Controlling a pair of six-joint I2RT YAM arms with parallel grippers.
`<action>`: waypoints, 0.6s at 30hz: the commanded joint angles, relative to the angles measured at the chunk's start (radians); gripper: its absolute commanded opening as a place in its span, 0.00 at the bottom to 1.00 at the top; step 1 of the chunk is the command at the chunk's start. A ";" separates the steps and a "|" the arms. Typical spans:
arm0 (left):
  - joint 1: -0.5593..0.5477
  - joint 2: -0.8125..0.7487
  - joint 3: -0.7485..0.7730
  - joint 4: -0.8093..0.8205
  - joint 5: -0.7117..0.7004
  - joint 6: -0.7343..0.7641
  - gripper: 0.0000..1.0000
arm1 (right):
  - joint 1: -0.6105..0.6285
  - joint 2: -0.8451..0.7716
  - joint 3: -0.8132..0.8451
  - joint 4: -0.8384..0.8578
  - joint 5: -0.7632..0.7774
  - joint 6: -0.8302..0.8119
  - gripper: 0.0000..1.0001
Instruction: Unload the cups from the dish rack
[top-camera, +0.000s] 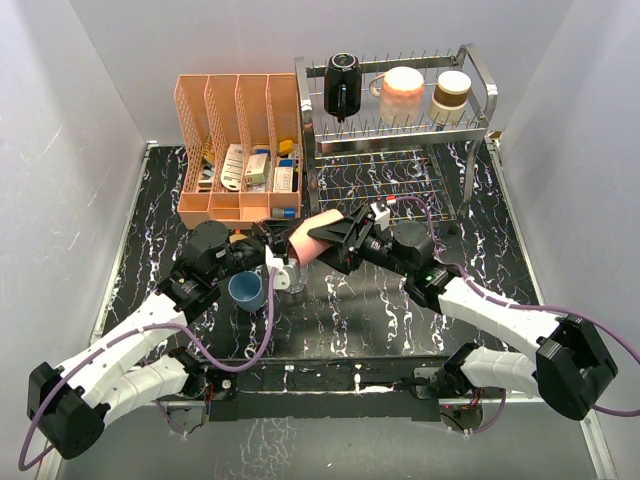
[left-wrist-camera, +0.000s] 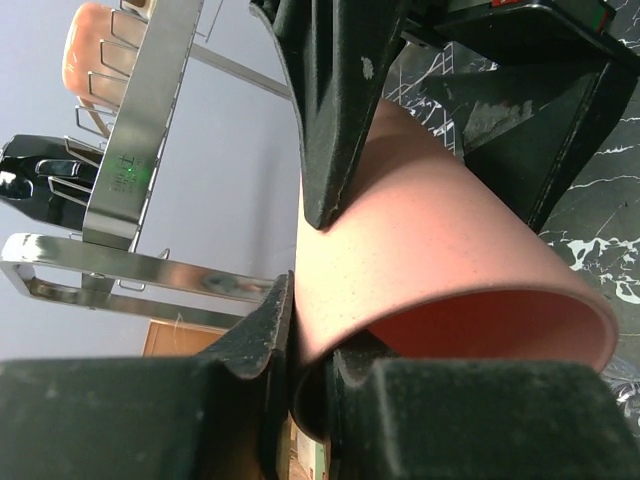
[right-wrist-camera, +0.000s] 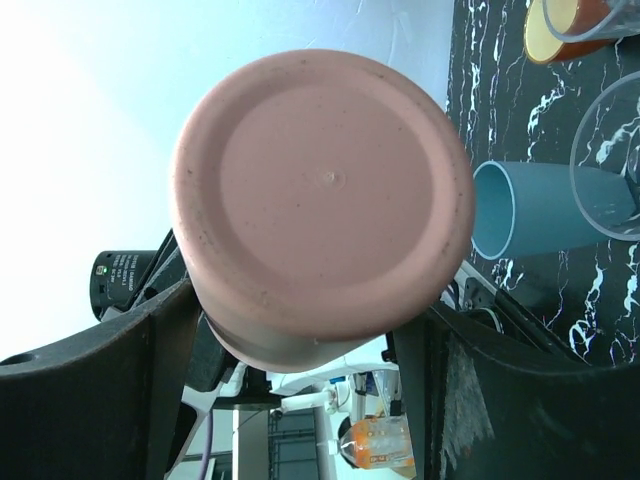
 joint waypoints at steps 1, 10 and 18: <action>-0.011 0.009 0.021 -0.086 0.065 -0.039 0.00 | -0.008 -0.020 0.008 0.086 0.024 -0.078 0.68; -0.012 0.172 0.250 -0.415 0.056 -0.144 0.00 | -0.233 -0.187 0.019 -0.445 0.134 -0.345 0.98; -0.049 0.377 0.436 -0.632 0.020 -0.154 0.00 | -0.366 -0.302 0.102 -0.881 0.429 -0.642 0.98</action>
